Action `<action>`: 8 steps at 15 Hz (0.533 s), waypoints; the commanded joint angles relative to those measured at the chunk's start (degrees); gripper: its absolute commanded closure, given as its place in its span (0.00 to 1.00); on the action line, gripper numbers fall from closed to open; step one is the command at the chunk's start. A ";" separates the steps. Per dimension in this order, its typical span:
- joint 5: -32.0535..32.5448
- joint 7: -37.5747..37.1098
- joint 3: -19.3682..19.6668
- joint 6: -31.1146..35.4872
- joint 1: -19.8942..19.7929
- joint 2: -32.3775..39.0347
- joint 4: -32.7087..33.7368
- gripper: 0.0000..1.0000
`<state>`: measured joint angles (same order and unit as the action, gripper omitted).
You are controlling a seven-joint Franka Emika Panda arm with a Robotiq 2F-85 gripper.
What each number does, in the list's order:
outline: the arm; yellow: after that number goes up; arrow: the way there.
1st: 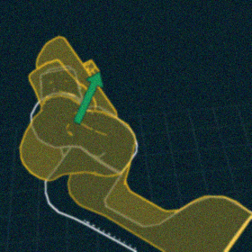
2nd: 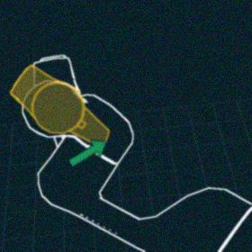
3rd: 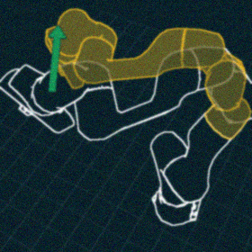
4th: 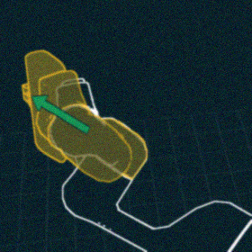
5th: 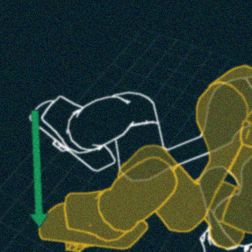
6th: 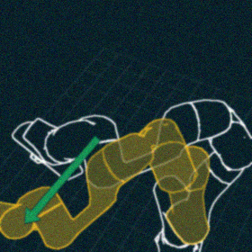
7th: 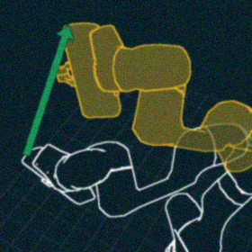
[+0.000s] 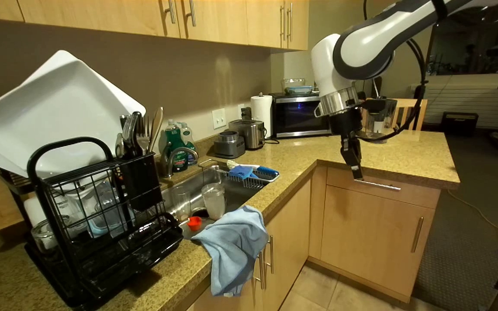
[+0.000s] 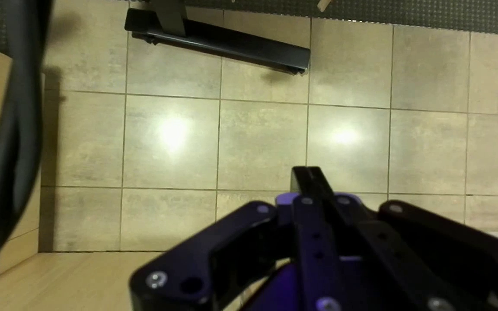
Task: Close the open drawer on the right
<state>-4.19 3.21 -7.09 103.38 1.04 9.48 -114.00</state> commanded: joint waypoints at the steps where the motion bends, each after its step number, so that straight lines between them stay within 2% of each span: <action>1: 1.12 -2.51 1.45 4.45 1.26 -7.75 -6.88 1.00; 3: 3.71 -4.97 1.34 7.96 1.92 -11.38 -10.34 1.00; 4: 1.49 -2.04 1.65 3.96 1.32 -6.02 -4.57 1.00; 8: 1.71 -2.35 1.74 4.22 1.61 -6.65 -5.03 0.99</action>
<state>-2.46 0.85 -6.14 107.77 1.85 2.82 -119.15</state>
